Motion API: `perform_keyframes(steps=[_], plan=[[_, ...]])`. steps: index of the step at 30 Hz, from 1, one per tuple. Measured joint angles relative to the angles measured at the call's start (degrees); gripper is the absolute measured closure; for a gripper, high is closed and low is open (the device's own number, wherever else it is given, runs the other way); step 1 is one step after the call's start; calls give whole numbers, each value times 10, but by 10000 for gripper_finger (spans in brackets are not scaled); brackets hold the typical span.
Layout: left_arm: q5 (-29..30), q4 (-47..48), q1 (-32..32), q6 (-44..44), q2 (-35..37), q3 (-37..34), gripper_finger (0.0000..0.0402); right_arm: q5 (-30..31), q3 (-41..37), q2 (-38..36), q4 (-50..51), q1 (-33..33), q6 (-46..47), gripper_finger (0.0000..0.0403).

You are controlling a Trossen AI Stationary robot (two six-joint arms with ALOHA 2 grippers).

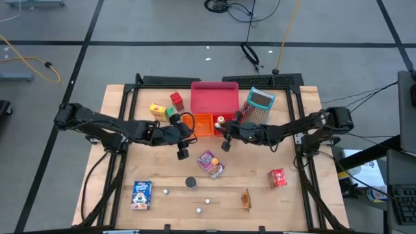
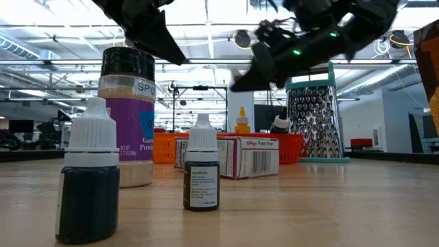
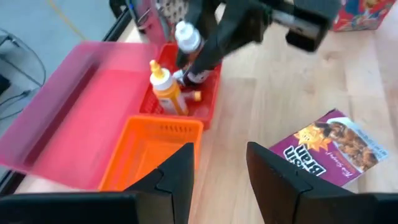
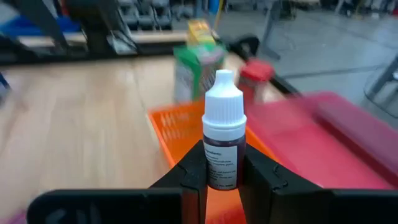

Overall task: Pick & Place Kitchen Items
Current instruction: Put the orange food coloring bottle into the red bin, then put the orange seasoning bag into the orange bin

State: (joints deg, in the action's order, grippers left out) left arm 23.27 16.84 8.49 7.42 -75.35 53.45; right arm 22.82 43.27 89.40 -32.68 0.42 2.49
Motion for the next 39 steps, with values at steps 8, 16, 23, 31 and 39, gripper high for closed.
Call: perform_keyframes(steps=[8,16,23,31,39], plan=[[29,1,7,17,1,0,252,30,-100,-89,-24,-18,46,352],[19,-53,3,7,-6,-1,252,30,-119,-95,-42,-44,58,350],[20,-55,3,6,-6,-1,252,27,-118,-69,-55,-69,56,341],[18,-54,3,5,-6,-1,252,27,-118,-57,-66,-72,57,316],[10,-51,3,5,-6,-1,252,26,-118,-57,-70,-74,54,274]])
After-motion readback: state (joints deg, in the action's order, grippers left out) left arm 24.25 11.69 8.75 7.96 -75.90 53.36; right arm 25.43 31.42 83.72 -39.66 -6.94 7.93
